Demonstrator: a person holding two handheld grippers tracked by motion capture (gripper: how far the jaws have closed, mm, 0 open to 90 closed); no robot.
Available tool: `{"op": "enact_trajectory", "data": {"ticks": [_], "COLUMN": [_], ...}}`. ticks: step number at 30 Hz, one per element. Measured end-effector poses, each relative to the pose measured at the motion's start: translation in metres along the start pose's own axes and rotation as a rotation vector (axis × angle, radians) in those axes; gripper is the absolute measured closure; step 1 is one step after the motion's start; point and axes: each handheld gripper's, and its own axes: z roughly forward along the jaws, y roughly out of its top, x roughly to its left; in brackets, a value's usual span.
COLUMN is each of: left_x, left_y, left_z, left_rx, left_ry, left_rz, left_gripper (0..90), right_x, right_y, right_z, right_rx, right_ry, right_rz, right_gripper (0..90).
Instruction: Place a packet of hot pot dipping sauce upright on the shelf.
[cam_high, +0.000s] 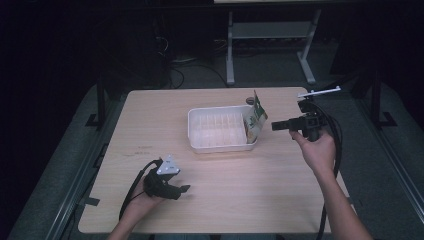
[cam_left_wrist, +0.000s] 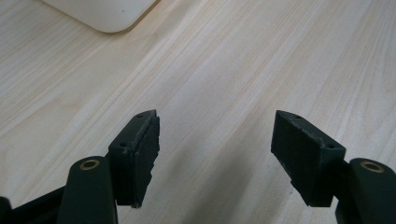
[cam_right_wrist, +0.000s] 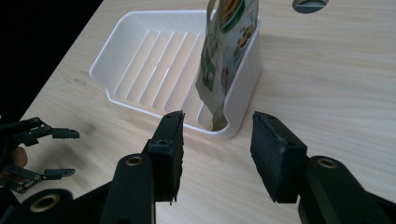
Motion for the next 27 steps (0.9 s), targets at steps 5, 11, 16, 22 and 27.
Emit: {"op": "enact_trajectory", "data": {"ticks": [5, 11, 16, 22, 27], "left_x": [0.0, 0.0, 0.0, -0.001, -0.001], "left_y": [0.0, 0.0, 0.0, 0.0, 0.0], "left_z": [0.001, 0.001, 0.002, 0.002, 0.003], "left_rx": [0.0, 0.005, 0.004, 0.006, 0.006], "left_ry": [-0.002, -0.003, -0.004, -0.005, -0.006], "left_rz": [-0.001, -0.002, 0.0, 0.0, 0.001], "left_gripper": [31.8, 31.7, 31.7, 31.5, 31.5], "right_x": [-0.004, -0.007, -0.011, -0.018, -0.022], "right_y": [-0.008, -0.017, -0.026, -0.038, -0.046], "right_z": [0.0, 0.002, 0.004, 0.006, 0.008], "right_rx": [0.004, 0.01, 0.014, 0.017, 0.024], "right_ry": [-0.006, -0.01, -0.009, -0.003, -0.005], "right_rz": [0.001, -0.002, 0.003, 0.018, 0.019], "right_gripper": [53.5, 53.2, 52.8, 52.6, 52.3]}}
